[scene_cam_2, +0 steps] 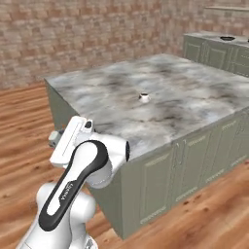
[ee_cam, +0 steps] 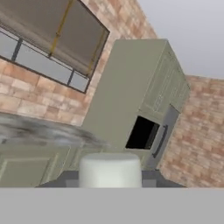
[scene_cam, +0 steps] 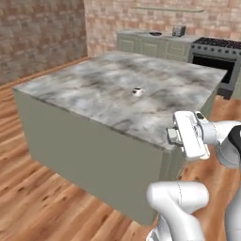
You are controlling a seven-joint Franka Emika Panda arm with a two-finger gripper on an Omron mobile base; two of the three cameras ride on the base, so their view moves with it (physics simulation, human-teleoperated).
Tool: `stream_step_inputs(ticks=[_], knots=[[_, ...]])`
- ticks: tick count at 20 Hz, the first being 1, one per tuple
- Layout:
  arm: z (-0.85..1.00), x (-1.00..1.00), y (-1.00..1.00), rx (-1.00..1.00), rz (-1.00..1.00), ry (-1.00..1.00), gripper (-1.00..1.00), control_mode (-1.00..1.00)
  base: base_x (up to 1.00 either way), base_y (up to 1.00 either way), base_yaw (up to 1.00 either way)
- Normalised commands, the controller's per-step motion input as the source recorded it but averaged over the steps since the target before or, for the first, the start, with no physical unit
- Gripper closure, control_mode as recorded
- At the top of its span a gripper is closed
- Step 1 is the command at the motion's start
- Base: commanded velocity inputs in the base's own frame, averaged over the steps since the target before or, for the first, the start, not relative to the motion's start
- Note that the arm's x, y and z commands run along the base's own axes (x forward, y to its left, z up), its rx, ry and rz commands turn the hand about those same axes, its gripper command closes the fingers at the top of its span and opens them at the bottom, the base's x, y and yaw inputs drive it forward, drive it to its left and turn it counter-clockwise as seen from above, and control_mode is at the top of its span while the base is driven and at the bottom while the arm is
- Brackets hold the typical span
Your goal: Pick up the marshmallow and place it in the cup of hot chocolate on the dining counter.
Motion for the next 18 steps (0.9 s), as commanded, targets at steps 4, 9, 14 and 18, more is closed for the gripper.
stream_step_inputs(ticks=[4,9,14,18], knots=[[0.0,0.0,0.0,0.0,0.0,0.0,1.0,1.0,0.19,0.9,-0.63],[0.0,0.0,0.0,0.0,0.0,0.0,1.0,1.0,0.24,0.79,-0.67],[0.0,0.0,0.0,0.0,0.0,0.0,1.0,1.0,0.1,0.96,-0.55],[0.0,0.0,0.0,0.0,0.0,0.0,1.0,1.0,0.0,1.0,-0.24]])
